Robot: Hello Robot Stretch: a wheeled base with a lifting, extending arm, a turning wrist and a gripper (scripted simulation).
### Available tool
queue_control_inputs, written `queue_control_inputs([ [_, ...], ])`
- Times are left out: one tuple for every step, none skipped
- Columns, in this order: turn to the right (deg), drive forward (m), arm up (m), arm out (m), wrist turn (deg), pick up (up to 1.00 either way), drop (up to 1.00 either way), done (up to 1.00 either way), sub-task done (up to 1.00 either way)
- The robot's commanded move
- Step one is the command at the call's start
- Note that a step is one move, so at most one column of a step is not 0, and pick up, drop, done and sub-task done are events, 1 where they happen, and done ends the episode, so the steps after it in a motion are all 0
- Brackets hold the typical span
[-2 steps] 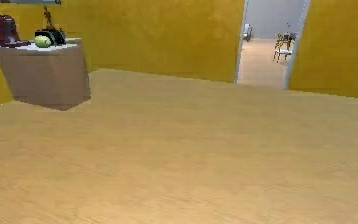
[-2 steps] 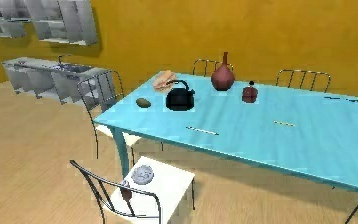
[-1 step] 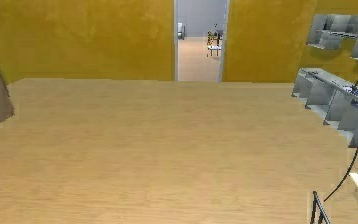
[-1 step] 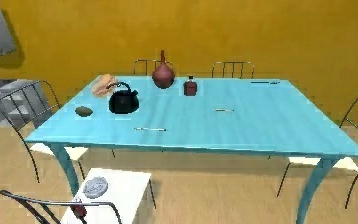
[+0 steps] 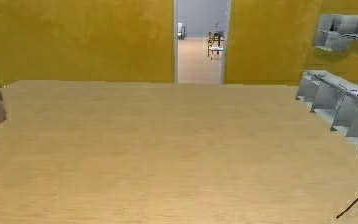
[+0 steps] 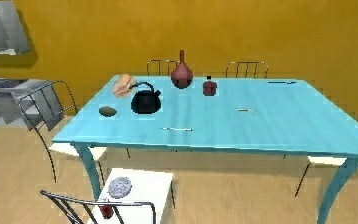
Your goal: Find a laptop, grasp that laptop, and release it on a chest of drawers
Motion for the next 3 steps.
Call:
queue_control_inputs([
  [6.0,0.00,0.00,0.00,0.0,0.00,0.00,0.00,0.00],
  [0.0,1.00,0.00,0.00,0.0,0.00,0.00,0.00,0.00],
  [0.0,1.00,0.00,0.00,0.0,0.00,0.00,0.00,0.00],
])
